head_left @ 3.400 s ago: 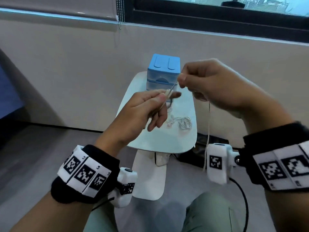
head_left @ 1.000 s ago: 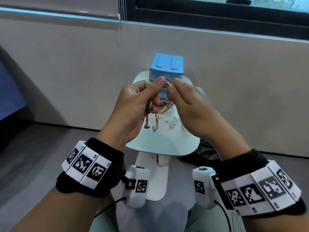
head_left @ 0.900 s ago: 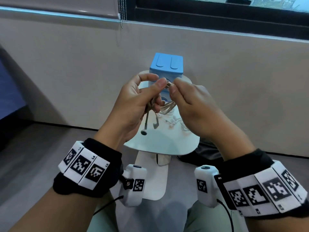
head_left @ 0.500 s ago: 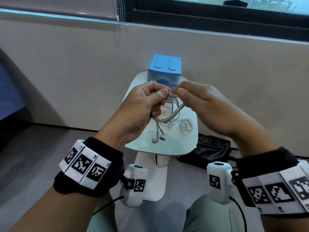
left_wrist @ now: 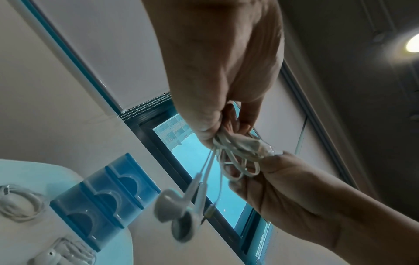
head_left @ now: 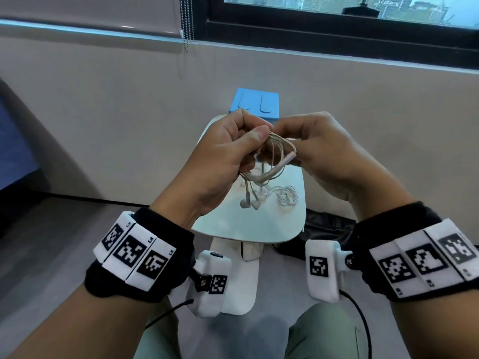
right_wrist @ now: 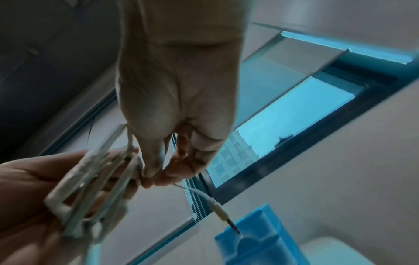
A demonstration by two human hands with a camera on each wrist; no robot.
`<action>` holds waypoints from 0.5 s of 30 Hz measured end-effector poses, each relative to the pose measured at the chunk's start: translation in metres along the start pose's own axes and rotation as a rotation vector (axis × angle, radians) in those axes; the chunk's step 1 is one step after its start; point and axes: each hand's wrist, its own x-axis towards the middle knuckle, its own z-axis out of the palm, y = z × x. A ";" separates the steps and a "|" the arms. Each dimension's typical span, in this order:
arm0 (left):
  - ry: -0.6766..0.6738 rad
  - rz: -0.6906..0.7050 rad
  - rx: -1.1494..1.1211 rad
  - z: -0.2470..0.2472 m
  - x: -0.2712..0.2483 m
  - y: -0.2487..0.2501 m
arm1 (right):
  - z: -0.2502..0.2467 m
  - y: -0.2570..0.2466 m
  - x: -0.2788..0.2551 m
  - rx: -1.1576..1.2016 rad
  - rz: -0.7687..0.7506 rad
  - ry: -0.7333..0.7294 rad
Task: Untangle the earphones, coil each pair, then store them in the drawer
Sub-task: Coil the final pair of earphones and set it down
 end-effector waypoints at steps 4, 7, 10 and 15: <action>0.041 0.056 0.072 -0.004 0.000 -0.003 | 0.002 -0.006 -0.002 0.405 0.217 -0.015; 0.055 0.098 0.164 -0.007 0.000 -0.008 | 0.007 -0.008 -0.002 0.352 0.242 0.026; 0.053 0.126 0.246 -0.007 0.000 -0.012 | 0.011 -0.007 -0.002 0.414 0.297 0.070; 0.087 0.166 0.357 -0.008 0.004 -0.015 | 0.011 -0.012 -0.005 0.541 0.361 0.022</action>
